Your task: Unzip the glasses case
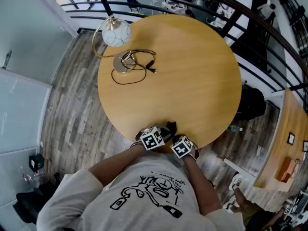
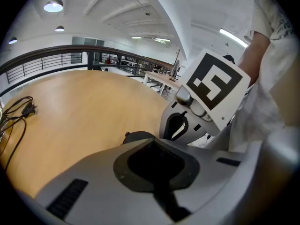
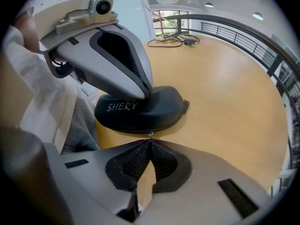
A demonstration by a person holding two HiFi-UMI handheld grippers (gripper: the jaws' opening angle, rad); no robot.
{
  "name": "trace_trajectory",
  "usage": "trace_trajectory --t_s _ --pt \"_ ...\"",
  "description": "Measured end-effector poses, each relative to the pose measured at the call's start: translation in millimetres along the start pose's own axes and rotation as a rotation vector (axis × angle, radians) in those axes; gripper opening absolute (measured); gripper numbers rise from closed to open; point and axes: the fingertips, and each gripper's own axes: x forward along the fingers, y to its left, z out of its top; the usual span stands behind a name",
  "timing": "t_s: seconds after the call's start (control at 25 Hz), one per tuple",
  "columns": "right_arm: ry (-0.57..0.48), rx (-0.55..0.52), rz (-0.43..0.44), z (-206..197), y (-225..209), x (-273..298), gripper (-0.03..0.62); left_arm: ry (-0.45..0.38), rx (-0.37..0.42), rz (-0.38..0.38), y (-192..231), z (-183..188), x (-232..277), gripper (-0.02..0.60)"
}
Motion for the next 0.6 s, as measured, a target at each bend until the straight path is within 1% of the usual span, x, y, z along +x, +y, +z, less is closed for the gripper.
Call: trace_trajectory --t_s 0.12,0.2,0.28,0.36,0.6 --pt "-0.011 -0.011 -0.022 1.7 -10.6 -2.7 0.023 -0.001 -0.021 -0.006 2.7 -1.9 0.9 0.006" --pt "-0.017 -0.010 -0.042 3.7 -21.9 -4.2 0.021 -0.016 -0.043 -0.009 4.5 -3.7 1.1 0.006" --pt "-0.017 -0.018 -0.059 6.5 -33.0 -5.9 0.023 -0.024 -0.040 -0.007 4.4 -3.2 1.3 0.006" --pt "-0.008 -0.046 -0.066 9.6 -40.0 -6.6 0.023 -0.025 -0.030 -0.004 3.8 -1.7 1.3 0.006" --pt "0.011 -0.151 -0.091 22.8 -53.1 -8.1 0.023 -0.023 -0.032 -0.009 3.1 -2.2 0.6 0.006"
